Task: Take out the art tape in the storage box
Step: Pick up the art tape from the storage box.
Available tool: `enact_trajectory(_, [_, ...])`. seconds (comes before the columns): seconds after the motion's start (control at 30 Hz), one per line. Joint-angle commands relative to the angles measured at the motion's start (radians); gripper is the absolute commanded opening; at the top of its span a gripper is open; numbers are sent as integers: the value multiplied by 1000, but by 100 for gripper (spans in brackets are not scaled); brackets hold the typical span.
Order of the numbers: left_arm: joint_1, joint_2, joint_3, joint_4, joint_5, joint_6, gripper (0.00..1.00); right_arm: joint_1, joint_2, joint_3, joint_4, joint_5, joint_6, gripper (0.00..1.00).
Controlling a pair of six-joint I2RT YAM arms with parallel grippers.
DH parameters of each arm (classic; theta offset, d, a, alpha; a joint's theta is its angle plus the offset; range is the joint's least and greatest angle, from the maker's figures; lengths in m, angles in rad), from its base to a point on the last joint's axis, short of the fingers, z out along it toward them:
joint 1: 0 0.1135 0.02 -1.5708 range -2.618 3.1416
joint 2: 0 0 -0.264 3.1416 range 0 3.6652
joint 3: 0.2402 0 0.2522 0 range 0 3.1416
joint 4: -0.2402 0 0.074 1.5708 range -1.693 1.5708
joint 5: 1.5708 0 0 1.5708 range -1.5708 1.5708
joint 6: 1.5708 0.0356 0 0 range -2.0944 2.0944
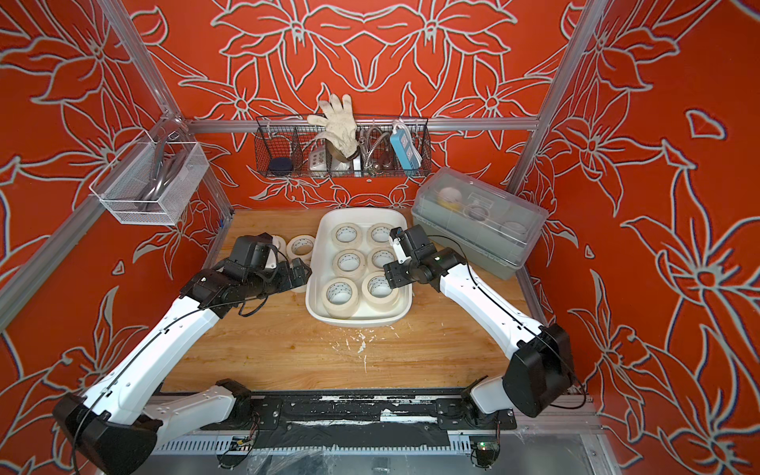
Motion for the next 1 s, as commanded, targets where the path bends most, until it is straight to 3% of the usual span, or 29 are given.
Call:
enact_trajectory(0.0, [-5, -18, -14, -2, 36, 41, 98, -8, 65, 52, -27, -24, -18, 75])
enact_trajectory(0.33, [-5, -27, -14, -1, 28, 83, 98, -12, 213, 70, -2, -41, -18, 69])
enact_trajectory(0.47, [-5, -27, -14, -3, 29, 88, 99, -12, 260, 75, -1, -22, -22, 60])
enact_trajectory(0.97, [-5, -54, -38, 21, 63, 85, 99, -23, 385, 98, 22, -40, 11, 43])
